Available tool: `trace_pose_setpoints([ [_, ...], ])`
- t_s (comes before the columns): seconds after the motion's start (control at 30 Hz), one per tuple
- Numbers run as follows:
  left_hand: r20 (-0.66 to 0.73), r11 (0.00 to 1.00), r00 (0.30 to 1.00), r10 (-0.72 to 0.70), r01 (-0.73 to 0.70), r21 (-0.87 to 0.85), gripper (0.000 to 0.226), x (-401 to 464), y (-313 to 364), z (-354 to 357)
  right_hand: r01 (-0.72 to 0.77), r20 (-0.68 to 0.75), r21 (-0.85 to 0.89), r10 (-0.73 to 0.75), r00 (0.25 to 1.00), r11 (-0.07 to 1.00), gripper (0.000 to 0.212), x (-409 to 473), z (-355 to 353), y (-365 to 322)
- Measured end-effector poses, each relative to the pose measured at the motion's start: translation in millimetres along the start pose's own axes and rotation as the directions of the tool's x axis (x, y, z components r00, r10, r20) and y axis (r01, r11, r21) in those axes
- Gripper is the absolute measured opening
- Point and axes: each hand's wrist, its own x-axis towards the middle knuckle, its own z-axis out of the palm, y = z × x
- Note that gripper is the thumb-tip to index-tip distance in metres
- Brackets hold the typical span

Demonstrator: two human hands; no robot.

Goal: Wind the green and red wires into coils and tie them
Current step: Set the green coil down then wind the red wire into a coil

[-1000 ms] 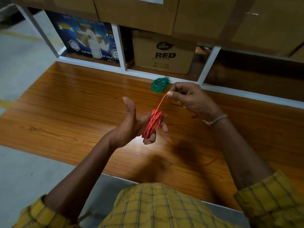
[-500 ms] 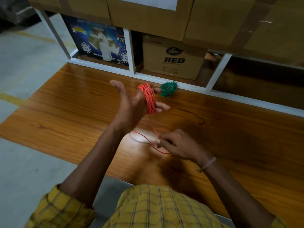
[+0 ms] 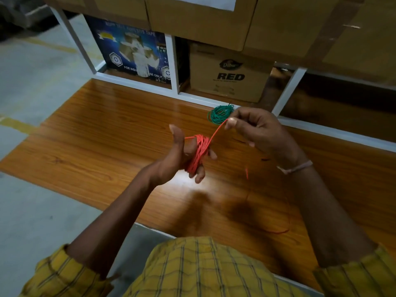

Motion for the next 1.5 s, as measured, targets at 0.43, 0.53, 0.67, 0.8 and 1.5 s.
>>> trace_pose_setpoints([
  [0.43, -0.078, 0.905, 0.985, 0.154, -0.172, -0.39, 0.136, -8.4, 30.3, -24.1, -0.32, 0.166, -0.014, 0.318, 0.933, 0.947, 0.031, -23.1, 108.4, 51.3],
  [0.53, -0.199, 0.923, 0.978, 0.059, -0.13, -0.363, 0.126, -0.4, 31.0, -22.5, -0.202, 0.218, -0.091, 0.217, 0.952, 0.975, 0.026, -38.8, 111.7, 28.2],
  [0.67, -0.318, 0.959, 0.947, -0.04, -0.053, -0.278, 0.115, 7.3, 20.8, -20.5, -0.063, 0.253, -0.212, 0.117, 0.96, 0.975, 0.013, -45.0, 93.3, -5.9],
  [0.8, -0.238, 0.984, 0.97, -0.038, -0.005, -0.176, 0.121, 5.9, 11.6, -19.6, -0.04, 0.174, -0.104, 0.058, 0.983, 0.994, 0.016, -39.1, 59.3, -23.8],
  [1.5, 0.28, 0.835, 0.936, 0.214, -0.027, -0.55, 0.153, -9.0, 25.3, -4.6, -0.093, -0.099, 0.157, 0.109, 0.989, 0.983, 0.02, -11.7, 48.6, 55.8],
])
